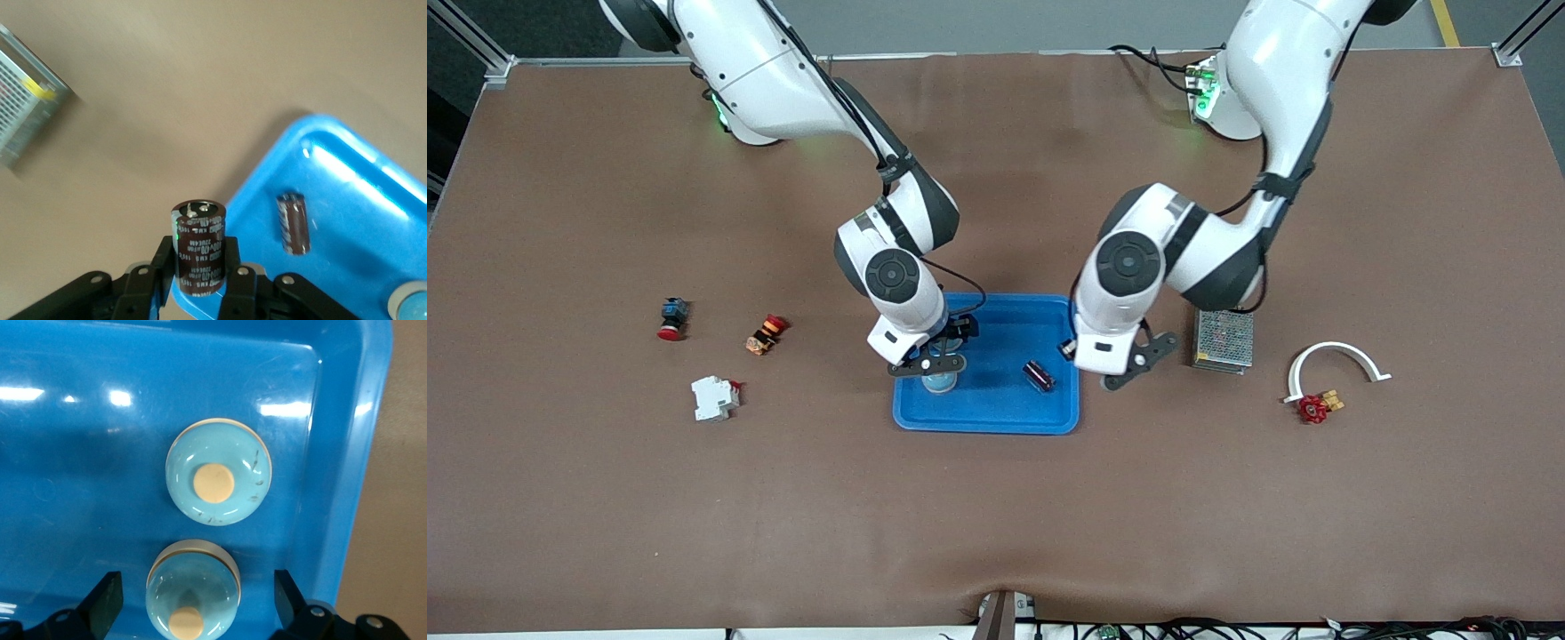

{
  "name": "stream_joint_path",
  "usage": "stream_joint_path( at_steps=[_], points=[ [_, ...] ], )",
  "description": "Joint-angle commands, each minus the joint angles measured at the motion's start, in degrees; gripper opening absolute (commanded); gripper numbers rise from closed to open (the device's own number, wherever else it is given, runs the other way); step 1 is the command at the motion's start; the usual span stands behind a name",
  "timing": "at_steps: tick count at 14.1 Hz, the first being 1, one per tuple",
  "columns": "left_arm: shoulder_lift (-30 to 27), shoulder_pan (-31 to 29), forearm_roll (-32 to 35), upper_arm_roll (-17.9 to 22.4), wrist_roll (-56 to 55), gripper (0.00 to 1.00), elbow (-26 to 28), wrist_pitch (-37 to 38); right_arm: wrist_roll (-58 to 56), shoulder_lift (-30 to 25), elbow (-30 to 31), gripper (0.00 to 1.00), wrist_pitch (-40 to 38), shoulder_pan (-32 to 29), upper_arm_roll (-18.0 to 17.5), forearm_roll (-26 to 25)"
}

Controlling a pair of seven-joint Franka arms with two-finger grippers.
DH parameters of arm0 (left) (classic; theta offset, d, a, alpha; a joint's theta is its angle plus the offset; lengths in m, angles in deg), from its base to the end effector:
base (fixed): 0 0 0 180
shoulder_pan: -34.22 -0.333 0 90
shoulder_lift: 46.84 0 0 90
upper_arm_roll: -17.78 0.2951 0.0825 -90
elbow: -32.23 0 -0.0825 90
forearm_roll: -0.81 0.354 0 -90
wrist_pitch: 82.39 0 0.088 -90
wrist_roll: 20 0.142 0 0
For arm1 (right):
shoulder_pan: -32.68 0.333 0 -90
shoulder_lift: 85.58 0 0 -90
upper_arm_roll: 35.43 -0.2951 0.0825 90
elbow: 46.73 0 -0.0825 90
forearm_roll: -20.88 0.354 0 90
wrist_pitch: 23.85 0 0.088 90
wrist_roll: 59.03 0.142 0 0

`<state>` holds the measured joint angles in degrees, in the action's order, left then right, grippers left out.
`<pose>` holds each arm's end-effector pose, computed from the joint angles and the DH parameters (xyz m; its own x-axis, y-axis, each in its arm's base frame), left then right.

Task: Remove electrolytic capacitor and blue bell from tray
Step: 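Carry the capacitor toward the white pipe while the right gripper lifts the bell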

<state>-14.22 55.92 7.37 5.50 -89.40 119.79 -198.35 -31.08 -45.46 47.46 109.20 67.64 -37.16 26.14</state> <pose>0.5569 -0.3431 0.2888 0.8275 0.5603 -0.0352 0.5585 -0.8280 -0.0503 0.5191 0.3899 0.1737 0.9945 0.0839 -0.0619 0.0800 -0.9948 -0.0633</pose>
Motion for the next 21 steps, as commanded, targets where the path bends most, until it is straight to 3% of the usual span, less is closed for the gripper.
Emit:
stream_joint_path(
  at_steps=[1,11,19,21],
  points=[
    [-2.21,-1.57,1.08,-0.29,1.02,0.00,1.21,2.39,0.96,0.66,-0.33,1.00,0.20,0.98,0.50,0.45],
    [-5.54,-8.07,4.60,-0.29,11.18,0.00,1.91,9.43,0.96,1.80,0.73,1.00,1.07,2.03,0.50,0.45],
    [-10.03,-18.26,4.77,-0.38,25.09,0.00,9.29,8.74,0.96,2.16,0.64,1.00,1.52,2.21,0.50,0.45],
    [-9.77,-20.02,6.25,-0.29,25.89,0.00,10.00,8.56,1.05,2.16,0.64,0.81,1.52,2.12,0.50,0.45]
  ],
)
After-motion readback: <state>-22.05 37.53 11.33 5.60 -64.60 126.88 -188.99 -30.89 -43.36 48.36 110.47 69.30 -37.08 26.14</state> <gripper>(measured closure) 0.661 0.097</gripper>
